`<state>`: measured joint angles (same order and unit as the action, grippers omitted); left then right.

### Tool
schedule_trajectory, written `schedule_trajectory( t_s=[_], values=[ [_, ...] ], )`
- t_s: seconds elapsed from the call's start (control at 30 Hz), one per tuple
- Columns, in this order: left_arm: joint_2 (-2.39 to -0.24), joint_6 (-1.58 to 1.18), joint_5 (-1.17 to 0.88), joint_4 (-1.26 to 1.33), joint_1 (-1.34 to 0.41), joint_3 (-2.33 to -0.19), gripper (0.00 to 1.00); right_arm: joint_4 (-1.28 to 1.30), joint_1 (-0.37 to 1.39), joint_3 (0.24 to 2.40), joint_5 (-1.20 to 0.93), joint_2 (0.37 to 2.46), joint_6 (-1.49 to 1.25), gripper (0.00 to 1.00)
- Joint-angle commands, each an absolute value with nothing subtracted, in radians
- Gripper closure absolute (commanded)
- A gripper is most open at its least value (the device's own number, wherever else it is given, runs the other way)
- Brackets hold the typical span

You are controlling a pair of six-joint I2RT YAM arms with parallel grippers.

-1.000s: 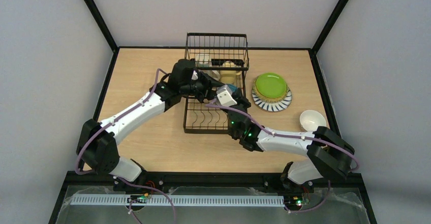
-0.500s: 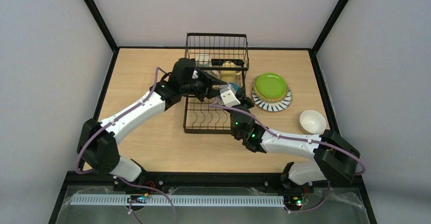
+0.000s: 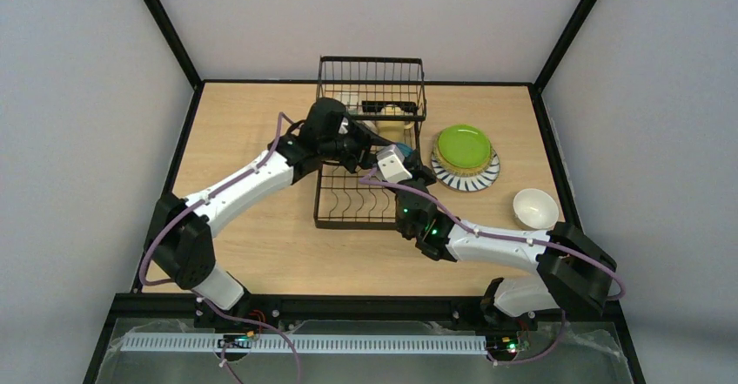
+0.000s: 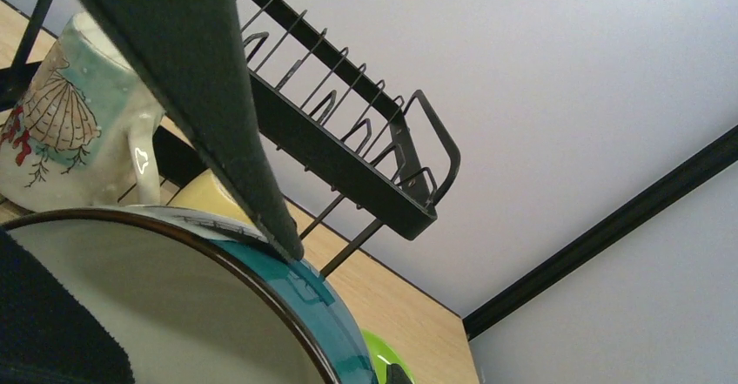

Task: Load the mixed dishes into the dish rack
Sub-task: Pass from the right arm to the left

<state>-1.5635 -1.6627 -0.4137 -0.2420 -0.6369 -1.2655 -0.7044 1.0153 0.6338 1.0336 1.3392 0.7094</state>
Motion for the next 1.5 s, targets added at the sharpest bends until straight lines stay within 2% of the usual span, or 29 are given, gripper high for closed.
schedule_trajectory(
  t_s=[0.0, 0.27, 0.47, 0.7, 0.9, 1.07, 1.23, 1.47],
  values=[
    [-1.606, -1.631, -0.326, -0.245, -0.63, -1.316, 0.19, -0.793, 1.031, 0.642, 0.967, 1.332, 0.697, 1.0],
    [-1.667, -1.612, -0.278, -0.259, -0.64, -1.376, 0.21, -0.78, 1.033, 0.647, 0.943, 1.341, 0.691, 1.0],
    [-1.717, -1.62, -0.276, -0.236, -0.66, -1.398, 0.27, -0.776, 1.046, 0.647, 0.939, 1.346, 0.689, 1.0],
    [-1.758, -1.634, -0.277, -0.206, -0.676, -1.421, 0.41, -0.772, 1.063, 0.647, 0.936, 1.355, 0.685, 1.0],
    [-1.776, -1.642, -0.282, -0.183, -0.686, -1.422, 0.57, -0.772, 1.086, 0.647, 0.936, 1.367, 0.686, 1.0],
    [-1.782, -1.637, -0.284, -0.158, -0.692, -1.416, 0.8, -0.769, 1.103, 0.647, 0.94, 1.379, 0.685, 1.0],
    [-1.777, -1.629, -0.285, -0.142, -0.695, -1.399, 0.98, -0.765, 1.104, 0.647, 0.942, 1.376, 0.684, 1.0],
    [-1.747, -1.633, -0.273, -0.08, -0.701, -1.339, 0.98, -0.734, 1.105, 0.653, 0.947, 1.363, 0.669, 1.0]
  ],
)
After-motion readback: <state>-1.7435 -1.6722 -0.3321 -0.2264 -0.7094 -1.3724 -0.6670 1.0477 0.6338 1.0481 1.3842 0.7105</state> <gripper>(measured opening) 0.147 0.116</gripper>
